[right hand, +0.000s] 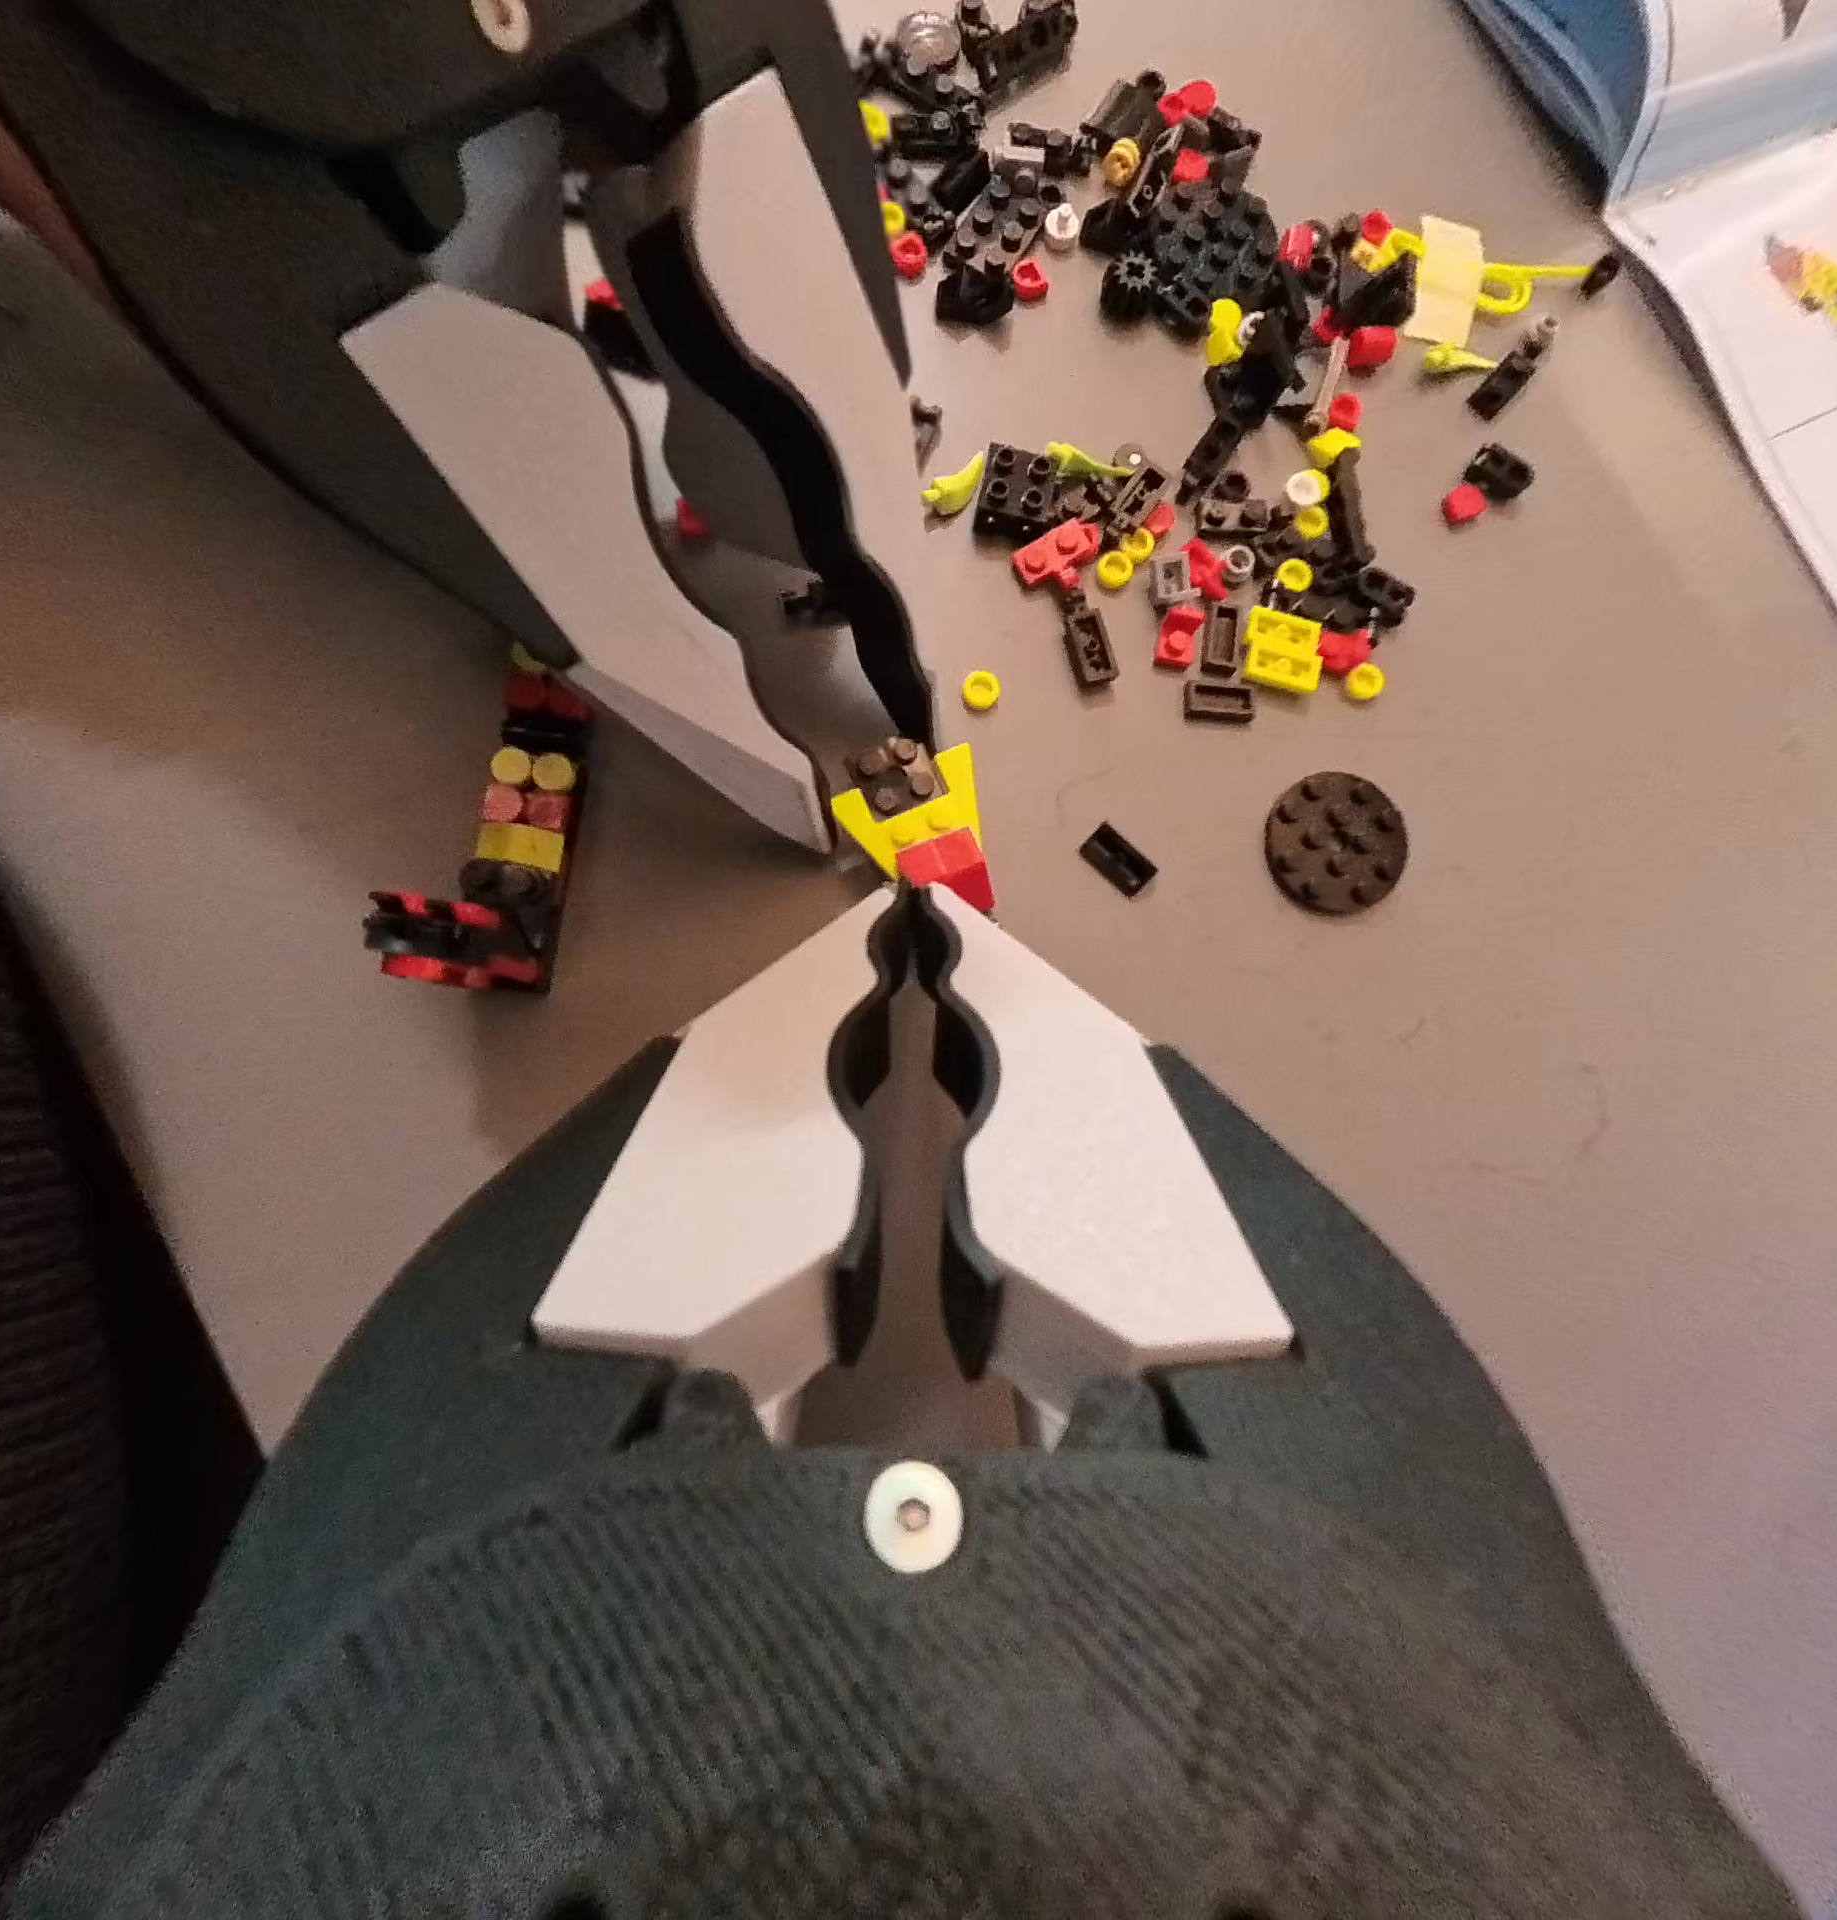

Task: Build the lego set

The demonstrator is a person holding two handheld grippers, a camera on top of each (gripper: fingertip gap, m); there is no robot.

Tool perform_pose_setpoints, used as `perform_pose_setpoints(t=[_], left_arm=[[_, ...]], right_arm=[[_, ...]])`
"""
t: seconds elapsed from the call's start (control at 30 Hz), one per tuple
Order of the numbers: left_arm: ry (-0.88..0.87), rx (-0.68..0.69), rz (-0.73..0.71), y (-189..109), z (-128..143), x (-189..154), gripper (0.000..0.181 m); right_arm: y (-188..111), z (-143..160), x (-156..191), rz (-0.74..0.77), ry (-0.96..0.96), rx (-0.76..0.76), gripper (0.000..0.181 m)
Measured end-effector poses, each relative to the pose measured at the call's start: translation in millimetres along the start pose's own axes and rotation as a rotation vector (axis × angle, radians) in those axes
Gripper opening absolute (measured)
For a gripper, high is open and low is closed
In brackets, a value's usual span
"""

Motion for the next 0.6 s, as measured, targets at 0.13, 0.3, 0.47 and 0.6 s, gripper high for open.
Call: perform_pose_setpoints(t=[0.13, 0.3, 0.47, 0.6], left_arm=[[0.036, 0.009, -0.025, 0, 0, -1, 0.024], [0.039, 0.019, -0.036, 0, 0, -1, 0.024], [0.031, 0.022, -0.035, 0, 0, 0, 0.024], [0.018, 0.021, -0.029, 0, 0, 0, 0.024]], right_arm=[[0, -3, -3, -0.048, 0.067, 0.037, 0.0], [1, -10, -11, -0.144, 0.171, 0.126, 0.0], [3, -15, -16, -0.203, 0.22, 0.208, 0.0], [4, -19, -17, -0.209, 0.215, 0.274, 0.0]])
Point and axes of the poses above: each gripper's, where its closed fingertips meet, y out along the fingers, z out of its underside, x = y × z across the jaws, the point moved 8 cm from there along -y, back along the fingers, and after that the axes turned 5 degrees about x, right-handed, at the moved point
